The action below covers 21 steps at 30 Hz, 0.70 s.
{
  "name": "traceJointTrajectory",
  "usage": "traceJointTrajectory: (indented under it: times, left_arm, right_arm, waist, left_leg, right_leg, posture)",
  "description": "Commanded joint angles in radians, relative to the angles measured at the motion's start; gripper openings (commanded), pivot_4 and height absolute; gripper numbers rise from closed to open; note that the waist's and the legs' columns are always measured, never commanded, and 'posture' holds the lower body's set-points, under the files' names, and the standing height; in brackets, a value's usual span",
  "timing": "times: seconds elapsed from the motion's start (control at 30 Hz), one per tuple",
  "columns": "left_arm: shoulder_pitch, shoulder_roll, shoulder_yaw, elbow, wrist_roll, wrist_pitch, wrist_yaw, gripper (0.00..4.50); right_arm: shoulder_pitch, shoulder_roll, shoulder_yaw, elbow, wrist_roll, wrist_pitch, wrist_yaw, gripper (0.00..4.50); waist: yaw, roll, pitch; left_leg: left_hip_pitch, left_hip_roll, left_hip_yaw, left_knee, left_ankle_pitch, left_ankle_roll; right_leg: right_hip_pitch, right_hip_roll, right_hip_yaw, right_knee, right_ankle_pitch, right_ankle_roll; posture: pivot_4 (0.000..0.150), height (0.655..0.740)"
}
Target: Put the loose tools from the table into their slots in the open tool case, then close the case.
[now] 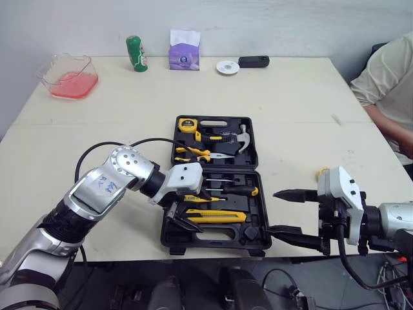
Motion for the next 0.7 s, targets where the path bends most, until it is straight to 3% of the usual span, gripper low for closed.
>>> traceJointTrajectory:
  times: [0.03, 0.23, 0.43, 0.7]
  left_arm:
    - [0.073, -0.065, 0.047, 0.07, -0.037, -0.107, -0.01, 2.71]
    - [0.109, -0.107, 0.03, 0.117, 0.019, -0.155, 0.02, 0.03]
    - [0.121, -0.08, -0.021, 0.128, 0.087, -0.158, -0.004, 0.03]
    - [0.126, -0.011, -0.156, 0.192, 0.313, -0.183, 0.035, 0.03]
  right_arm:
    - [-0.01, 0.01, 0.016, -0.027, -0.005, -0.022, -0.006, 4.5]
    - [-0.019, 0.014, 0.04, -0.029, -0.012, -0.027, -0.01, 4.5]
    - [-0.019, 0.016, 0.051, -0.028, -0.021, -0.031, -0.011, 4.5]
    - [0.011, 0.003, 0.039, -0.028, -0.03, -0.032, 0.004, 4.5]
  waist:
    - [0.0, -0.001, 0.0]
    - [0.0, -0.001, 0.0]
    - [-0.001, -0.001, 0.0]
    - [0.0, -0.003, -0.005]
  left_leg:
    - [-0.001, 0.0, 0.0, 0.001, 0.0, 0.0]
    - [-0.001, 0.0, 0.0, 0.001, 0.0, 0.0]
    - [-0.001, 0.0, 0.0, 0.001, 0.0, 0.001]
    - [0.004, 0.0, -0.001, 0.001, -0.001, 0.002]
  right_leg:
    - [0.0, 0.0, 0.0, 0.0, 0.0, 0.0]
    - [0.0, 0.001, 0.0, 0.0, 0.001, 0.001]
    - [0.0, 0.001, 0.0, 0.0, 0.001, 0.001]
    - [0.007, 0.001, -0.001, -0.001, 0.001, 0.001]
  posture:
    - [0.15, 0.74]
    - [0.15, 0.74]
    - [0.15, 0.74]
    - [0.15, 0.74]
